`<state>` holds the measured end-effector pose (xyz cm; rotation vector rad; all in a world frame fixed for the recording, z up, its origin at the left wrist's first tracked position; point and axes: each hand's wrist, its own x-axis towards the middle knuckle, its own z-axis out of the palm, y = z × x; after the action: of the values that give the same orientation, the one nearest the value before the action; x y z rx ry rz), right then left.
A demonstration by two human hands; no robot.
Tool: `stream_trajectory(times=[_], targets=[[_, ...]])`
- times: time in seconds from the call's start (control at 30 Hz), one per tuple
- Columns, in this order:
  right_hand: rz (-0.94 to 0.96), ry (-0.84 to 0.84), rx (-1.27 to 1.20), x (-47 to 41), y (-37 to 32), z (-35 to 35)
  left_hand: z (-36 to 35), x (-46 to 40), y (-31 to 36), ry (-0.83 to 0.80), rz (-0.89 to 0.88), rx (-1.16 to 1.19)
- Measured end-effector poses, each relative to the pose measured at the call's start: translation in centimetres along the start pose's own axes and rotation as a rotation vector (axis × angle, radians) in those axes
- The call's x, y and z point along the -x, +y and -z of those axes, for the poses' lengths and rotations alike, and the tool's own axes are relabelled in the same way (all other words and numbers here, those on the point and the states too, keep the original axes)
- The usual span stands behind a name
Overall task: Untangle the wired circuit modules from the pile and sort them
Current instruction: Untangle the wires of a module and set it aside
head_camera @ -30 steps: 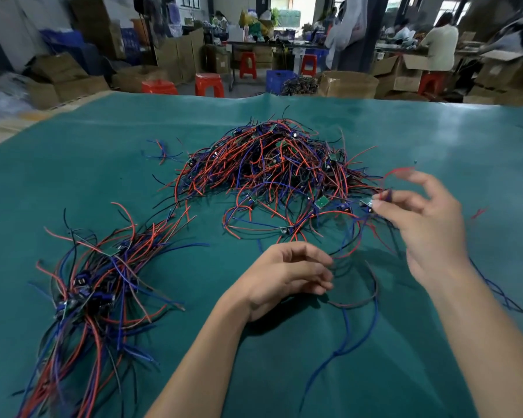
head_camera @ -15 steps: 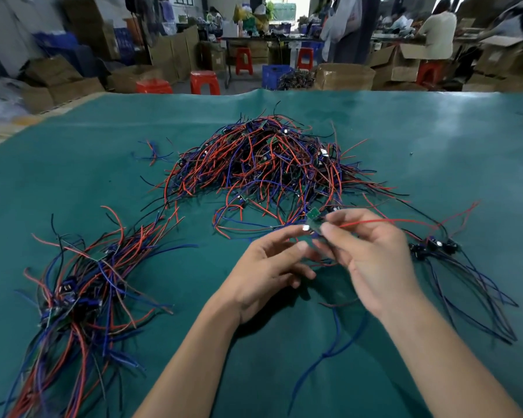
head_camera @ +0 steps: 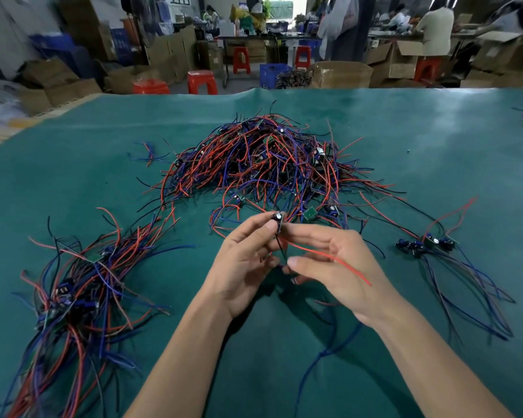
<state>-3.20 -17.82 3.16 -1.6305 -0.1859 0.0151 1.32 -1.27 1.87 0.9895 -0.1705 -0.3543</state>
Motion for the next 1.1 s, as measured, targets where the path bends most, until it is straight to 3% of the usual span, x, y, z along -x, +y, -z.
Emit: stream_trajectory(times=[0.13, 0.27, 0.37, 0.53, 0.8, 0.97, 1.1], targets=[[0.030, -0.114, 0.093, 0.2, -0.5, 1.6, -0.2, 0.2, -0.1, -0.032, 0.011, -0.017], [0.030, 0.149, 0.115, 0.0, -0.6, 2.4, -0.6, 0.3, -0.1, -0.037, 0.036, -0.018], [-0.009, 0.281, -0.068, -0.2, -0.5, 3.2, -0.6, 0.4, -0.1, -0.081, 0.036, 0.038], [-0.063, 0.063, -0.207, -0.1, -0.4, 1.2, -0.7, 0.5, -0.6, -0.179, 0.029, -0.002], [-0.122, 0.046, -0.304, -0.1, -0.4, 1.5, -0.5, 0.4, -0.8, -0.193, 0.085, -0.136], [-0.040, 0.183, -0.230, -0.1, -0.3, 1.1, -0.5, 0.1, -1.2, -0.154, 0.050, -0.246], [0.007, 0.302, -0.349, -0.2, -0.5, 1.6, -0.5, 0.0, -1.4, -0.174, 0.047, -0.309]])
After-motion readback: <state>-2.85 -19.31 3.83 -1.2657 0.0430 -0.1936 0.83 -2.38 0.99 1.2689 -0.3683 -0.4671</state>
